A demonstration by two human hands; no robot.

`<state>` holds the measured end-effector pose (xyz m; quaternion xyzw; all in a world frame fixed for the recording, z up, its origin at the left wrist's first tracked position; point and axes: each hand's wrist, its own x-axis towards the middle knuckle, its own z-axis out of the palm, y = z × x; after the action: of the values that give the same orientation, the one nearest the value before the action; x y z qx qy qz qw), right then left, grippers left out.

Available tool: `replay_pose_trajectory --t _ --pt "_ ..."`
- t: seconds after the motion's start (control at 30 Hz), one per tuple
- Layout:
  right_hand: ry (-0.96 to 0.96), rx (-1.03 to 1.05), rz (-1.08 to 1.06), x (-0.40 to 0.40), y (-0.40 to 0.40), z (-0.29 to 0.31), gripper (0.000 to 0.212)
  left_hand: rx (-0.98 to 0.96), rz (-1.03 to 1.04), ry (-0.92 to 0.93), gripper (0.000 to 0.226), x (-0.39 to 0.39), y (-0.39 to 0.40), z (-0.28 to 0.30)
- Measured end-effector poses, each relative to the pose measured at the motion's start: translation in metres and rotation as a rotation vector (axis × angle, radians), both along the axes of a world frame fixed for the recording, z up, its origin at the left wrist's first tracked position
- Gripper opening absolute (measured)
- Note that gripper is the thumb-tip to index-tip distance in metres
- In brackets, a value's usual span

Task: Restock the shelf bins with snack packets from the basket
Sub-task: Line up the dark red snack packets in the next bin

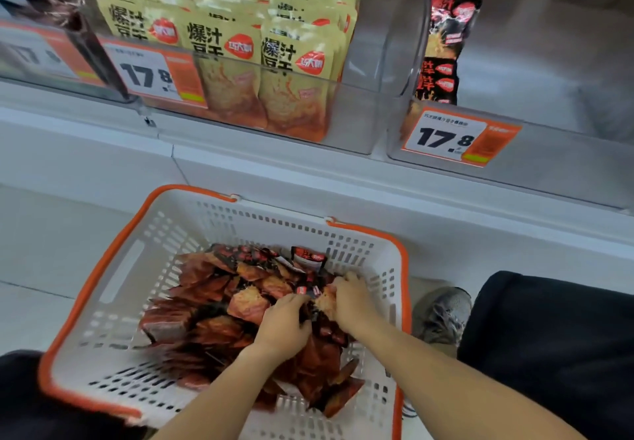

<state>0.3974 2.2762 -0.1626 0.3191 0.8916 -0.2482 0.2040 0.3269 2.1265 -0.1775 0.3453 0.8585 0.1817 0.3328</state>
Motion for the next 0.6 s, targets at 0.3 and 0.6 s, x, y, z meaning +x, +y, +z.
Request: replay_pose_trajectory --t 0.3,0.6 --pt "-0.286 -0.248 -0.078 -0.024 0.015 0.034 0.039 0.112 0.257 -0.114 0.056 -0.001 0.004 0.001" --pt "-0.129 -0.364 -0.101 -0.034 0.046 0.173 0.046 0.494 0.693 -0.809 0.049 -0.036 0.035 0.078"
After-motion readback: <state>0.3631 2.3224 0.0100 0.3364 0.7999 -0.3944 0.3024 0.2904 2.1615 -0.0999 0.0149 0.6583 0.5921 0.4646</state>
